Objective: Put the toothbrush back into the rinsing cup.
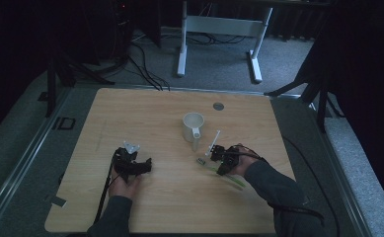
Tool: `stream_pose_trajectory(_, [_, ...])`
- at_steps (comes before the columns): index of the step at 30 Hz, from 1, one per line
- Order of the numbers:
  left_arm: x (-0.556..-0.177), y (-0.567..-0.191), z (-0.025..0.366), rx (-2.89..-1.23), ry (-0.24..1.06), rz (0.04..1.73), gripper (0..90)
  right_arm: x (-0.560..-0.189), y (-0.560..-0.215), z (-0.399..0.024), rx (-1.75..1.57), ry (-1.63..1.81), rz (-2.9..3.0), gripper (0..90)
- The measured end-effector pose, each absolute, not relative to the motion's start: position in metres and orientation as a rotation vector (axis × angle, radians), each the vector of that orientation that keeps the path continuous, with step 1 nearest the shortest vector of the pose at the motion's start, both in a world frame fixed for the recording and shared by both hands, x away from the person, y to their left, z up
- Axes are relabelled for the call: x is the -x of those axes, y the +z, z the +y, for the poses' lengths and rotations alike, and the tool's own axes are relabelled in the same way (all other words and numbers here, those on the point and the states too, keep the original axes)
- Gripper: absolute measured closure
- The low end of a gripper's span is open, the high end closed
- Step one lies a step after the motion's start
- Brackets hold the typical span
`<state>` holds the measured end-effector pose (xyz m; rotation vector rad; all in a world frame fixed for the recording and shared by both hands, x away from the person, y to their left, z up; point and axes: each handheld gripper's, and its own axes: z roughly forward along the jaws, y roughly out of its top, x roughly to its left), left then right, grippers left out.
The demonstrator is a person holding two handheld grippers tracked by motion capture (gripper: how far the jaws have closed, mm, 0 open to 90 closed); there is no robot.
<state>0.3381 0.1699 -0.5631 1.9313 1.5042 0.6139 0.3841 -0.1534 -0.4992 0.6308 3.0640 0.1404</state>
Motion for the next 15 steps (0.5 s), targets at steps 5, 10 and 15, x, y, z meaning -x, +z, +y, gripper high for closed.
stream_pose_trajectory(5, [-0.338, -0.563, 0.17, -1.931, 0.613, 1.505, 13.9, -0.383, -0.491, -0.156, -0.649, 0.2, 3.047, 82.5])
stream_pose_trajectory(10, [-0.338, -0.563, 0.17, -1.933, 0.615, 1.504, 13.9, -0.383, -0.481, -0.161, -0.679, 0.253, 3.025, 82.5])
stream_pose_trajectory(15, [-0.338, -0.563, 0.17, -1.933, 0.614, 1.504, 14.0, -0.385, -0.475, -0.167, -0.696, 0.285, 3.007, 82.5])
